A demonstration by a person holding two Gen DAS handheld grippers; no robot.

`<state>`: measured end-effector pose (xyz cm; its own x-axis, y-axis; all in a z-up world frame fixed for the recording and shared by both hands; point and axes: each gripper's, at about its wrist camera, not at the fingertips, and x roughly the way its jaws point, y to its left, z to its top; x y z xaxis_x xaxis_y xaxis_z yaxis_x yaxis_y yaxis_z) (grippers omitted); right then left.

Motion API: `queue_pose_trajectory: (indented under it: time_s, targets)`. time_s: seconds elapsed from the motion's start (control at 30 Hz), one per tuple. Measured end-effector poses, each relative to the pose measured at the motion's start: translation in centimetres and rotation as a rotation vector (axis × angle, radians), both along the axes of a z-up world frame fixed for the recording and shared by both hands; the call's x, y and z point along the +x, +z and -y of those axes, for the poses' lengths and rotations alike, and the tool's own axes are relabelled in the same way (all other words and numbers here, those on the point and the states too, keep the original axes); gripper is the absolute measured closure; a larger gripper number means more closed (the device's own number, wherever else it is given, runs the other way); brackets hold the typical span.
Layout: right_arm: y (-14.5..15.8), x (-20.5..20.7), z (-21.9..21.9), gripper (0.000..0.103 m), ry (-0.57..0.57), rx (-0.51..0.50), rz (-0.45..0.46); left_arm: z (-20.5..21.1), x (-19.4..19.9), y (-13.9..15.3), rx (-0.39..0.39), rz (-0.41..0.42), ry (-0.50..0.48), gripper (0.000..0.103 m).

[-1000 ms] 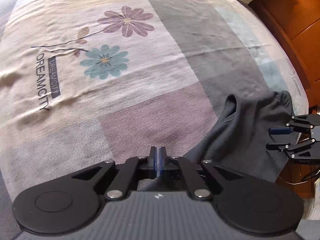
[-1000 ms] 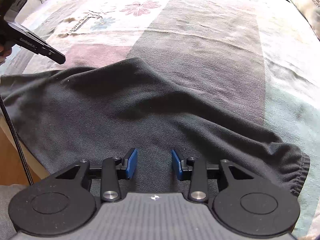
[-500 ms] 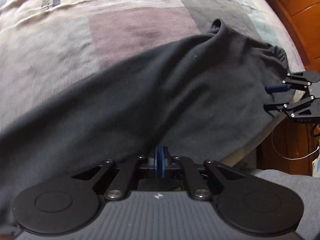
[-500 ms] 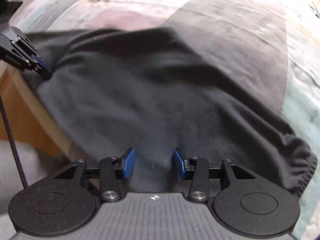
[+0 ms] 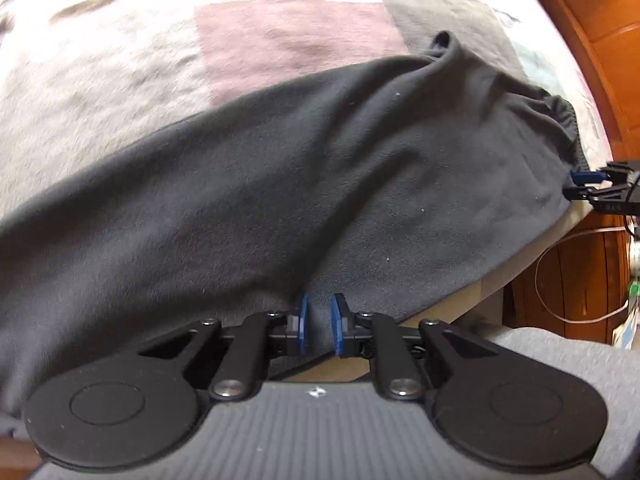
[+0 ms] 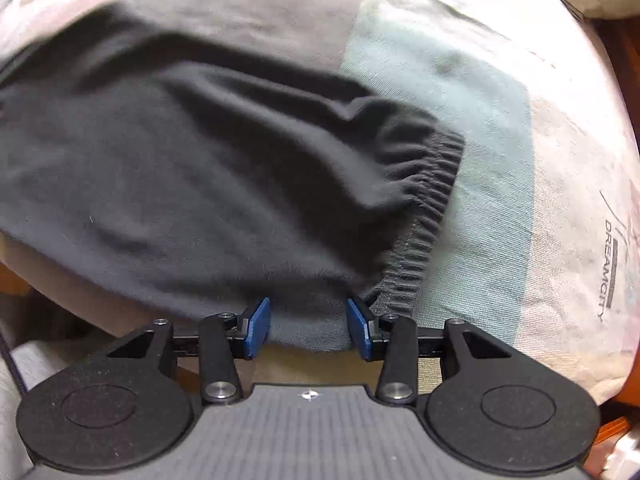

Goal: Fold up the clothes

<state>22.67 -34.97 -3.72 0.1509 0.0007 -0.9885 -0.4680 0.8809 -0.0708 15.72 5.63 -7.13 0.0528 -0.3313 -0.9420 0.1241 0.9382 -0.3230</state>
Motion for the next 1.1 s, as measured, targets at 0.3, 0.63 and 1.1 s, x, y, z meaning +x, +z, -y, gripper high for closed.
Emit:
queue_pose_trajectory:
  time_s: [0.3,0.63,1.1]
  targets:
    - [0.4,1.4,-5.9,0.055,0.122,0.177,0.006,-0.1,-1.5,0.0,0.041,-0.037,0.053,0.087]
    - [1.4,2.3,-9.5,0.055,0.241,0.207,0.032,-3.0,-2.8,2.5,0.057,0.136,0.193,0.081]
    - [3.4,3.9,-18.1,0.055,0.407,0.220,0.074,-11.8,-5.7,1.0,0.197,0.197,0.351,0.084]
